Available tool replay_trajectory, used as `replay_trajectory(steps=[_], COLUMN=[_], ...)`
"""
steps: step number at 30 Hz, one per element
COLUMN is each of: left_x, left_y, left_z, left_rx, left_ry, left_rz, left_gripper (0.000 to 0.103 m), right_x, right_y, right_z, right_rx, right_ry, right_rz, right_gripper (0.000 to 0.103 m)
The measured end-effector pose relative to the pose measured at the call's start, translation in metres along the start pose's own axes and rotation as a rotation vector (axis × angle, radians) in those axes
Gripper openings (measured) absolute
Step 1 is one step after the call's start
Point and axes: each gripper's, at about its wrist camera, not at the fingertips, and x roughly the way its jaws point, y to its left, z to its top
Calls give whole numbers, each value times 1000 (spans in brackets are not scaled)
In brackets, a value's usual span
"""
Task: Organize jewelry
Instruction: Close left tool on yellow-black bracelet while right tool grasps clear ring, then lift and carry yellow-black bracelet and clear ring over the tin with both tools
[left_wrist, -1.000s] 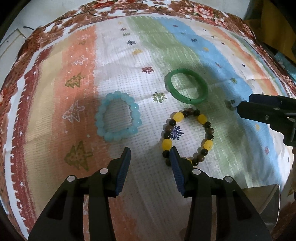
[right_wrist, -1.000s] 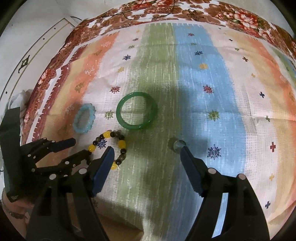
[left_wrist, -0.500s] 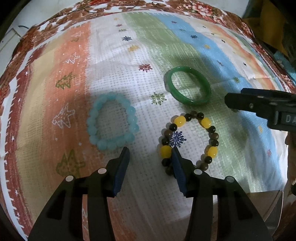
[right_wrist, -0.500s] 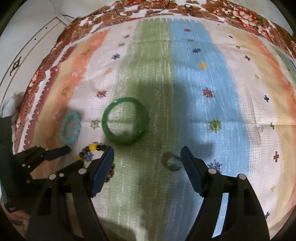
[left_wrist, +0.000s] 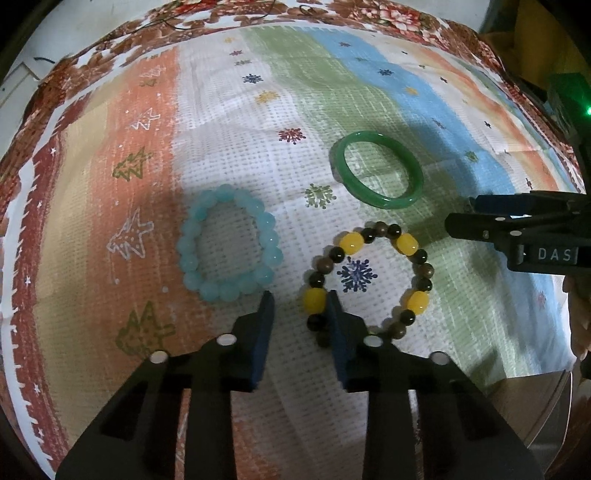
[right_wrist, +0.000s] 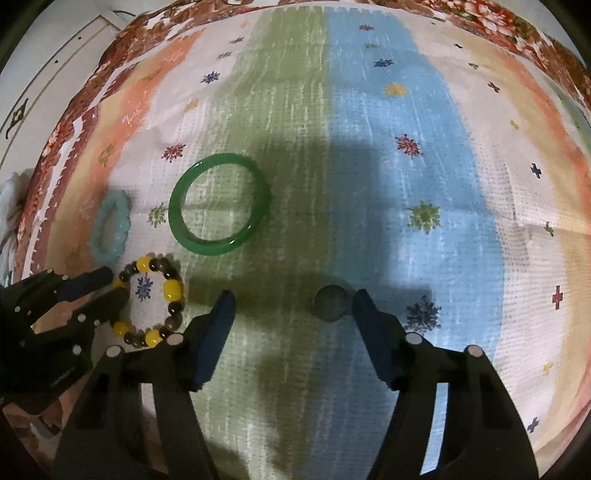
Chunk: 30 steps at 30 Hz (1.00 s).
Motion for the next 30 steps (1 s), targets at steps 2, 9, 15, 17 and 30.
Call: replay_trajectory(steps=[2, 9, 15, 17, 30], left_x=[0, -1, -5, -8, -48], left_y=[-1, 1, 0, 1, 3], left_z=[0, 0, -2, -2, 0], left_rx=[7, -12, -11, -19, -77], left_ry=[-1, -4, -4, -10, -99], left_rz=[5, 0, -2, -12, -57], left_gripper=[11, 11, 11, 11, 11], right_x=[0, -1, -4, -7, -39], right_y=[0, -7, -4, -3, 17], right_z=[-1, -1, -2, -3, -14], right_rx=[-8, 1, -8, -9, -35], right_ry=[-3, -7, -1, -2, -55], right_rz=[-18, -17, -6, -1, 25], right_gripper=[51, 29, 21, 21, 21])
